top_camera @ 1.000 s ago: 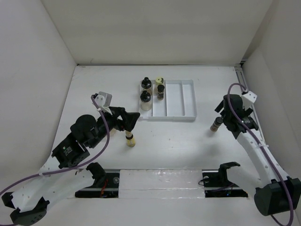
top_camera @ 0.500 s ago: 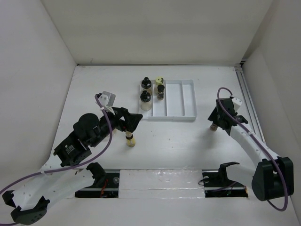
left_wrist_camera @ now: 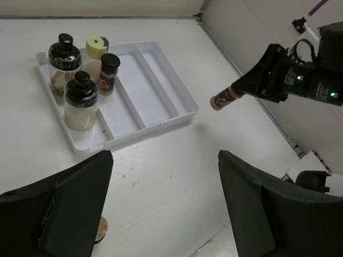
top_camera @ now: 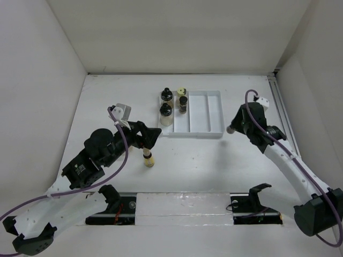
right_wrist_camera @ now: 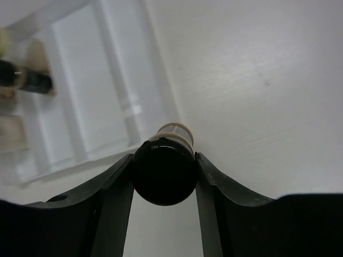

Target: Organize the condiment bottles

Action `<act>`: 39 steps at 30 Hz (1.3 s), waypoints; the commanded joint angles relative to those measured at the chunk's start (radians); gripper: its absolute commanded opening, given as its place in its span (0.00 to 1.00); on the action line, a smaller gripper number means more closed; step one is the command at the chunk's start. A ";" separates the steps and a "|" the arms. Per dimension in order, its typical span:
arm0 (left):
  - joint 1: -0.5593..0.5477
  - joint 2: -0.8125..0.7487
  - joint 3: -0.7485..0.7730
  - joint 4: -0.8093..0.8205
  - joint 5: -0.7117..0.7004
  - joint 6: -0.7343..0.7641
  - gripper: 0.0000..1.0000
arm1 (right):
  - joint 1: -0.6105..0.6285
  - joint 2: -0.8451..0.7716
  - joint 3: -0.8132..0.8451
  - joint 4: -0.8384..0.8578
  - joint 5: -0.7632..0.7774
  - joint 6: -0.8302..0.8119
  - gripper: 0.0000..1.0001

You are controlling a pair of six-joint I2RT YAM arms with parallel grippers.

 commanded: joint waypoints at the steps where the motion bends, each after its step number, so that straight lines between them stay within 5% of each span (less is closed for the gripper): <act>1: 0.004 -0.014 0.002 0.047 -0.044 0.009 0.75 | 0.087 0.066 0.165 0.039 -0.106 -0.028 0.42; 6: 0.004 -0.014 0.002 0.047 -0.098 0.009 0.74 | 0.352 0.295 0.337 0.154 -0.126 -0.072 0.42; 15: 0.004 -0.014 -0.017 0.047 -0.174 0.027 0.74 | 0.448 0.692 0.605 0.209 -0.028 -0.157 0.45; 27: 0.004 0.006 -0.035 0.058 -0.245 0.036 0.74 | 0.416 0.835 0.616 0.300 -0.017 -0.226 0.47; 36: 0.004 -0.005 -0.044 0.058 -0.322 0.036 0.74 | 0.416 0.825 0.625 0.309 -0.005 -0.264 0.80; 39: 0.004 -0.028 -0.054 0.067 -0.359 0.036 0.74 | 0.416 0.747 0.610 0.300 -0.005 -0.275 0.80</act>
